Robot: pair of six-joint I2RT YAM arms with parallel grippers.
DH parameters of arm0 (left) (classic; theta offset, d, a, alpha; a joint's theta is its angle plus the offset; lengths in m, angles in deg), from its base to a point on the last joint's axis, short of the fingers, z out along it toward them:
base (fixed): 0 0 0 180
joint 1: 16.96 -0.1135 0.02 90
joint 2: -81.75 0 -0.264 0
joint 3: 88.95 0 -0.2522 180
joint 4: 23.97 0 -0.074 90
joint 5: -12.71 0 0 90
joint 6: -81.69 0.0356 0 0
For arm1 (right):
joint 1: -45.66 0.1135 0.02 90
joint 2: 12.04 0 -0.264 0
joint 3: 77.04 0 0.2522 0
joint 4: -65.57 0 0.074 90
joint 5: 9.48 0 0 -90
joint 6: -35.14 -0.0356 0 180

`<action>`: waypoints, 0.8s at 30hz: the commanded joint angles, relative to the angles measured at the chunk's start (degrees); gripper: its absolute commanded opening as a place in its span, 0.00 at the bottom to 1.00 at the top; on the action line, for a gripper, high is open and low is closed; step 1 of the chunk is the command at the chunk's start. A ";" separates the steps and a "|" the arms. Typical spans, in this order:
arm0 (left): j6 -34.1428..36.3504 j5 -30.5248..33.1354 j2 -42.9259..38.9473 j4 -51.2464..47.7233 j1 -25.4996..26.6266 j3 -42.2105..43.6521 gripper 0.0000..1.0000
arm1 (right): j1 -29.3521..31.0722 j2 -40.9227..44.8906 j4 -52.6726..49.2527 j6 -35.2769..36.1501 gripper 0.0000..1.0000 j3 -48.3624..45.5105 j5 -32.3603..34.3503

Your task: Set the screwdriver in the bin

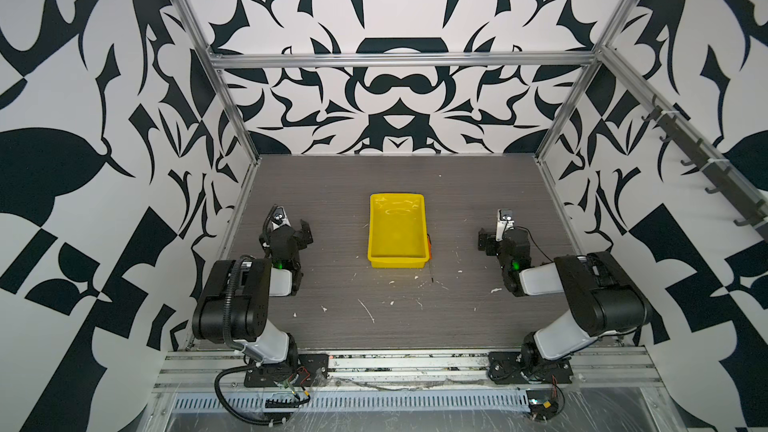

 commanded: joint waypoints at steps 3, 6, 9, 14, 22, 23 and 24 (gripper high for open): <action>-0.42 -0.41 -0.24 0.43 -0.20 -0.86 1.00 | 0.00 1.55 0.77 -0.03 1.00 1.23 -0.30; -0.48 -0.40 -0.23 0.44 -0.20 -0.86 1.00 | 0.03 1.52 0.79 -0.03 1.00 1.19 -0.30; -0.41 -0.40 -0.07 0.36 -0.25 -0.96 1.00 | 0.00 1.56 0.78 -0.04 1.00 1.21 -0.34; -0.46 -0.36 -0.24 0.35 -0.25 -0.87 1.00 | 0.06 1.48 0.69 -0.02 1.00 1.35 -0.46; -0.46 -0.40 -0.11 0.45 -0.21 -0.88 1.00 | 0.30 4.59 3.71 1.03 1.00 -1.67 -4.81; -0.47 -0.40 -0.15 0.43 -0.24 -0.86 1.00 | 0.94 5.70 3.73 0.90 1.00 -2.20 -2.99; -0.47 -0.40 -0.25 0.43 -0.18 -0.89 1.00 | 1.76 7.34 3.70 0.85 1.00 -2.81 0.73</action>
